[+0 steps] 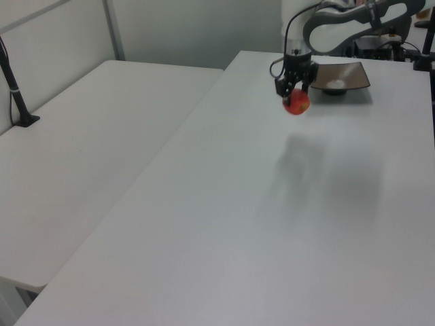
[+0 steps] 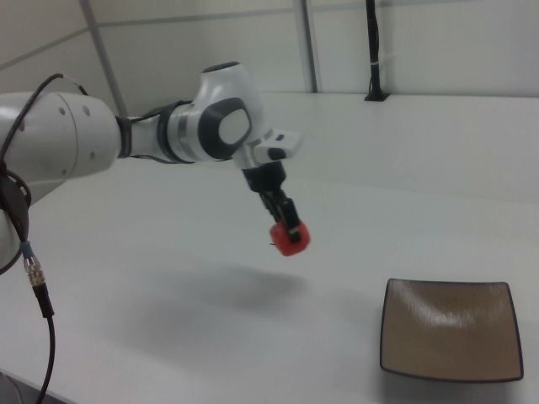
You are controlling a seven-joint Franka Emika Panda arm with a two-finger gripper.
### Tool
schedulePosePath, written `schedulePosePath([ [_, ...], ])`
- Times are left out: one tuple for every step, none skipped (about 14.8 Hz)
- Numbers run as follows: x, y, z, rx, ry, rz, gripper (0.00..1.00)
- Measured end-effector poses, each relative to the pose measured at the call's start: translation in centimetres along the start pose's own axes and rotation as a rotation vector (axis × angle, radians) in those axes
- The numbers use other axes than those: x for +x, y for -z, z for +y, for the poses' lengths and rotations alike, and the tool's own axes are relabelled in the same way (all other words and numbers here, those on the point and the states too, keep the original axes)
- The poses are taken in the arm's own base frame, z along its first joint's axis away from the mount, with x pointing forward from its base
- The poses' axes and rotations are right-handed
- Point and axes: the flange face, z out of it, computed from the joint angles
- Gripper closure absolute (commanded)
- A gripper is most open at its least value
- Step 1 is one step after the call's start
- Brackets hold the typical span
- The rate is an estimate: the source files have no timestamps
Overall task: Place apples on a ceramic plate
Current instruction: 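Carry the held apple over to the brown square plate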
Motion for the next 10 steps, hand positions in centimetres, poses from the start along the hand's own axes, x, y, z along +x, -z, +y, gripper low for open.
schedulePosePath([
  [1.0, -0.1, 1.9, -0.011, 0.002, 0.005, 0.47],
  [1.9, -0.2, 3.5, -0.021, -0.001, 0.008, 0.47],
  [2.7, -0.3, 5.1, -0.03, -0.011, 0.011, 0.46],
  [3.3, -0.4, 6.5, -0.037, -0.019, 0.012, 0.44],
  [3.8, -0.6, 7.9, -0.046, -0.024, 0.013, 0.43],
  [4.3, -0.7, 9.2, -0.053, -0.026, 0.017, 0.43],
  [4.9, -0.7, 10.5, -0.055, -0.026, 0.031, 0.43],
  [5.6, -0.7, 11.7, -0.055, -0.028, 0.053, 0.43],
  [6.1, -0.7, 12.6, -0.056, -0.032, 0.071, 0.43],
  [6.5, -0.9, 13.6, -0.059, -0.042, 0.083, 0.43],
])
